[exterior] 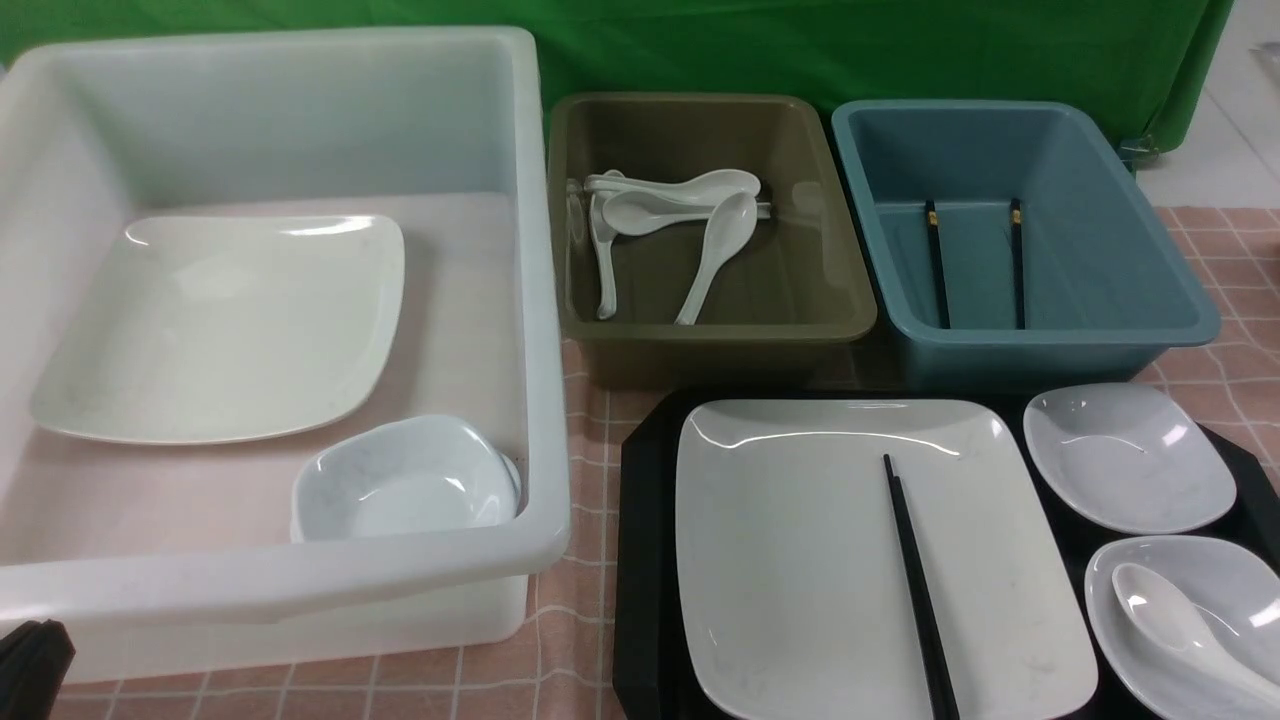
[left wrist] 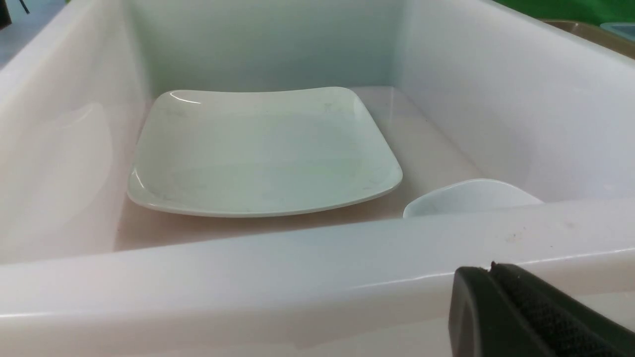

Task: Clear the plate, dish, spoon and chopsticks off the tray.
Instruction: Use the right arm to grab a pair of chopsticks from the plate, then use the right arm to put the chopsticks into the small storage box on the right

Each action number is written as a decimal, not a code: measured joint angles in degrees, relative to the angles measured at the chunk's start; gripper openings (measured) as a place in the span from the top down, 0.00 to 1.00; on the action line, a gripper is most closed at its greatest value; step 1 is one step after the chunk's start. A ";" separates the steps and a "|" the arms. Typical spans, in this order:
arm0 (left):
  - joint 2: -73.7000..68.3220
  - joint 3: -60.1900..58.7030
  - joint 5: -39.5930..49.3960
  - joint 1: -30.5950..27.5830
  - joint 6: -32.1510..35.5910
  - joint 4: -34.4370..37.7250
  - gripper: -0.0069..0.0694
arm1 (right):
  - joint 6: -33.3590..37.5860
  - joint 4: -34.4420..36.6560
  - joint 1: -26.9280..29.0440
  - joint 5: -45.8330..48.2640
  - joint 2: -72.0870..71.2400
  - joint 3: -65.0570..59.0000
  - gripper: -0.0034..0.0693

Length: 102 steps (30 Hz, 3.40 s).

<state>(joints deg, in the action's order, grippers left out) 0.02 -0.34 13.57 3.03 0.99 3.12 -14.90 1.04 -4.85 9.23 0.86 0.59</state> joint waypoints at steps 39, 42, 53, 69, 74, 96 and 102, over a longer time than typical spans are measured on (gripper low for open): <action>0.00 0.00 0.00 0.00 0.00 0.00 0.90 | 16.97 8.74 -4.65 38.45 67.98 44.45 0.55; 0.00 0.00 0.00 0.00 0.00 0.00 0.90 | 16.59 8.74 -9.81 37.16 73.95 47.23 0.39; 0.00 0.00 0.00 0.00 0.00 0.00 0.90 | 10.64 8.74 -23.19 35.21 93.48 57.71 0.32; 0.00 0.00 0.00 0.00 0.05 0.00 0.90 | 6.95 3.02 -23.41 34.38 102.41 58.98 0.42; 0.00 0.00 0.00 0.00 0.05 0.00 0.90 | 8.15 2.97 -23.41 34.23 102.59 59.03 0.66; 0.00 0.00 0.00 0.00 -0.01 0.00 0.90 | 7.35 -9.63 -22.74 32.77 80.32 68.59 0.72; 0.00 0.00 0.00 0.00 -0.01 0.00 0.89 | 1.62 -15.15 -15.72 17.80 83.84 74.97 0.72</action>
<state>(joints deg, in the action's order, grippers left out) 0.02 -0.34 13.57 3.03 0.98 3.12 -13.29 -14.10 -20.57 27.03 84.71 75.56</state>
